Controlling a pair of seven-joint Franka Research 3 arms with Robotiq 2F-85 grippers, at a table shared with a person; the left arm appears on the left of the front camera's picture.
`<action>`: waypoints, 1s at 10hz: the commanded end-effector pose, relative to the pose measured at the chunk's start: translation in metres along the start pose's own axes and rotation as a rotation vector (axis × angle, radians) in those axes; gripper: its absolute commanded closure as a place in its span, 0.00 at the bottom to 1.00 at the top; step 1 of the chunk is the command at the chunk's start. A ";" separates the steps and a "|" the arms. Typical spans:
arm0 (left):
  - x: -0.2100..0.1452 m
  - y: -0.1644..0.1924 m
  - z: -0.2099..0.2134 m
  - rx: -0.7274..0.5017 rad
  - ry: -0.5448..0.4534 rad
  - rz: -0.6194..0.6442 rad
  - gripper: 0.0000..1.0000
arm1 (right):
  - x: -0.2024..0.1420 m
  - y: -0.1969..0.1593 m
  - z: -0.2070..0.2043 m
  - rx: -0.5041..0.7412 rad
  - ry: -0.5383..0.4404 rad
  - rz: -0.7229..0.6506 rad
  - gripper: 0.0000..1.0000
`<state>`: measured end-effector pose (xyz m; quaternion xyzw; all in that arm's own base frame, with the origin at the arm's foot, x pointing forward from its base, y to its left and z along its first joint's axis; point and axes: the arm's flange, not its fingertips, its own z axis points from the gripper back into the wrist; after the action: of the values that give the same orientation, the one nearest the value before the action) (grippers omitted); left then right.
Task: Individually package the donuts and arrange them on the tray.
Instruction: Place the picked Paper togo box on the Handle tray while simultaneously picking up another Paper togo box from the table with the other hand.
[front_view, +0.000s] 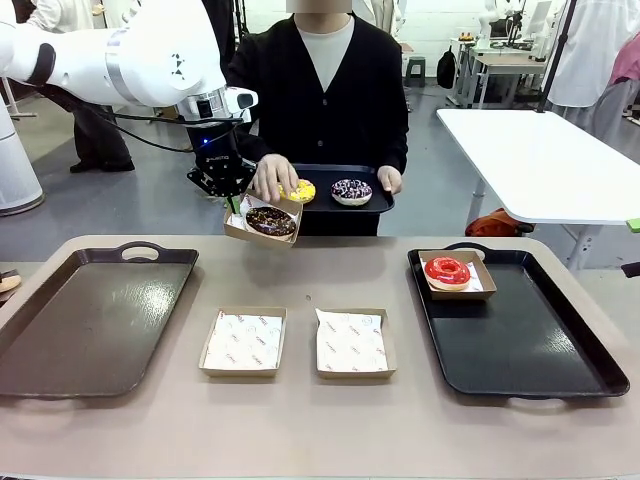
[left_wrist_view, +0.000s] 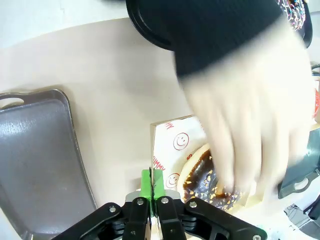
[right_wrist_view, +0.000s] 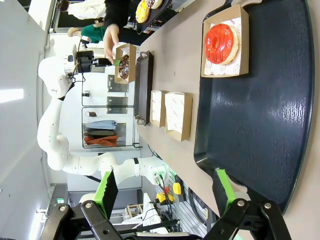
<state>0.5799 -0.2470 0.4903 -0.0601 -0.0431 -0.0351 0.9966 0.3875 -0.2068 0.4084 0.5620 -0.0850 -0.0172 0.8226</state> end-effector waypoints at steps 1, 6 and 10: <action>-0.003 0.002 0.002 0.001 -0.004 -0.001 1.00 | 0.000 0.001 0.000 -0.002 -0.003 -0.008 0.00; -0.003 0.002 0.002 0.001 -0.004 -0.001 1.00 | 0.000 0.001 0.000 -0.002 -0.003 -0.008 0.00; -0.020 0.012 0.012 -0.014 0.016 -0.076 0.99 | 0.001 0.028 -0.037 -0.141 0.135 0.058 0.00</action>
<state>0.5758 -0.2462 0.4924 -0.0584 -0.0430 -0.0570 0.9957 0.3930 -0.1875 0.4140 0.5382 -0.0639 0.0132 0.8403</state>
